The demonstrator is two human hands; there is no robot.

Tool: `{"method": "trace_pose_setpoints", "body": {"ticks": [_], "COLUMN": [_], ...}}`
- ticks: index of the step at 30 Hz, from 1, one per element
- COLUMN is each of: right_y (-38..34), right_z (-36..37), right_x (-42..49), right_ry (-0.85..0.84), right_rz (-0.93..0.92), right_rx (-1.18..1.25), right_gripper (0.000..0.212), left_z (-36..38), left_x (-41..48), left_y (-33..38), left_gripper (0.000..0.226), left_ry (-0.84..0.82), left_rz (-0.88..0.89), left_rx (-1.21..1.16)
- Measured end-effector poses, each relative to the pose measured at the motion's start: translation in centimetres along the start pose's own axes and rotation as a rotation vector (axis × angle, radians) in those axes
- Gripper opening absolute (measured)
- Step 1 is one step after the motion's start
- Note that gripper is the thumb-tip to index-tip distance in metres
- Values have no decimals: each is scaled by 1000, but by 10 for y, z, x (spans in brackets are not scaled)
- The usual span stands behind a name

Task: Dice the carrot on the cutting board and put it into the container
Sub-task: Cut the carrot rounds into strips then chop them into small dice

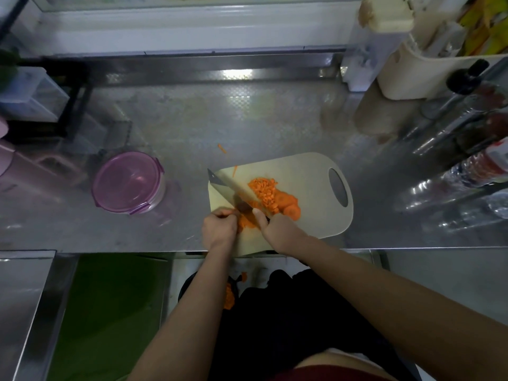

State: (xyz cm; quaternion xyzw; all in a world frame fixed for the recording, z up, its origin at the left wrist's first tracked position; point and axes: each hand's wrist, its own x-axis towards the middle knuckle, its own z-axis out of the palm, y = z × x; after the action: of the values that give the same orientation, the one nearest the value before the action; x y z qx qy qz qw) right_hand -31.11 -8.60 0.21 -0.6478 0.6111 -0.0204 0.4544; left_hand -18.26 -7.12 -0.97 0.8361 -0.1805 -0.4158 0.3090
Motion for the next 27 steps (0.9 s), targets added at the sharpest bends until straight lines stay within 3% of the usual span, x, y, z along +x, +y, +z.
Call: {"method": "trace_pose_setpoints", "body": {"ticks": [10,18,23,27], "right_y": [-22,-16,-16,-10], "right_z": [4,-11,-17,-20], "right_x": [3,5,-1,-6], "right_ry": [17,-9,34,28], "right_rz": [-69,-59,-86,-100], "right_rx": [-40,25,73,132], "right_gripper": [64,65,64,63], "left_z": [0,1,-1,-4], "left_x": [-5,3,4,-2], "left_y": [1,-5,-10,-16], "left_gripper": [18,5,18,16], "left_ry": [42,3,-30,-49], "left_rz": [10,-20,54,224], "left_rx": [6,-42,-111,-53]}}
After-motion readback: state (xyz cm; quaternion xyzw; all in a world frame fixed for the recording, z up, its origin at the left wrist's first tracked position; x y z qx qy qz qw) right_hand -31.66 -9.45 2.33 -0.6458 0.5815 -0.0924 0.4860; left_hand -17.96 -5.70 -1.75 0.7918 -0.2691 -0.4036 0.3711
